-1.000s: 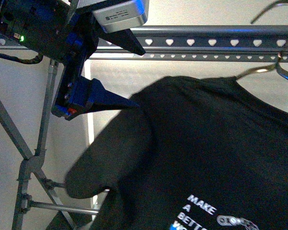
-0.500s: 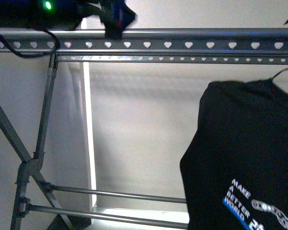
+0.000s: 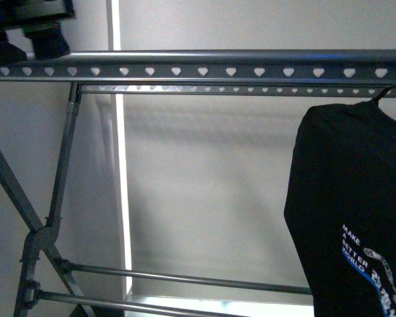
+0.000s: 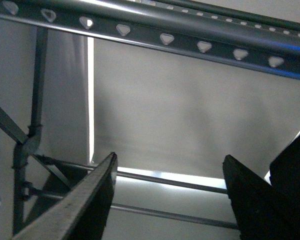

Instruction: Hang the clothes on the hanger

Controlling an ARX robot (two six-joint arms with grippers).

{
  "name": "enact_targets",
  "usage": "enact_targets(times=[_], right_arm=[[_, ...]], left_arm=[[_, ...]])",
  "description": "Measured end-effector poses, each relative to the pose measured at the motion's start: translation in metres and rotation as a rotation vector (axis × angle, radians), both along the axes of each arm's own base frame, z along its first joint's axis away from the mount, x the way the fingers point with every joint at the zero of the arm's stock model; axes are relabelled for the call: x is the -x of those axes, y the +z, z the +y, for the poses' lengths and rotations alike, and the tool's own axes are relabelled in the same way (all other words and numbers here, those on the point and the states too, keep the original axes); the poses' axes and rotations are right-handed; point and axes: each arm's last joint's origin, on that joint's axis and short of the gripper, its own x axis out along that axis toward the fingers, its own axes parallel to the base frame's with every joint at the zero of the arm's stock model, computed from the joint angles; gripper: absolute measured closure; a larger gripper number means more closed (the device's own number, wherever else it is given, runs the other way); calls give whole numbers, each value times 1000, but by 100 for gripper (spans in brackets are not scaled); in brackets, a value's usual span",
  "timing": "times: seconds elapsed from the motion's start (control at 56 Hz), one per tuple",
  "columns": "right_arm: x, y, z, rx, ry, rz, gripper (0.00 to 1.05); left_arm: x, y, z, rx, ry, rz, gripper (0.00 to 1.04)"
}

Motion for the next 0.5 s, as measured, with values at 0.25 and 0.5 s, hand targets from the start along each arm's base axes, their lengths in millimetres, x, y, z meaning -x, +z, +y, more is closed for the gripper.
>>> enact_targets(times=[0.25,0.5], right_arm=[[-34,11,10,-1,-51,17,96],[-73,32,22,12,-91,13,96]], left_arm=[[62,-60,11,-96,13,-14,80],[106,-116,23,-113,12,20,101]])
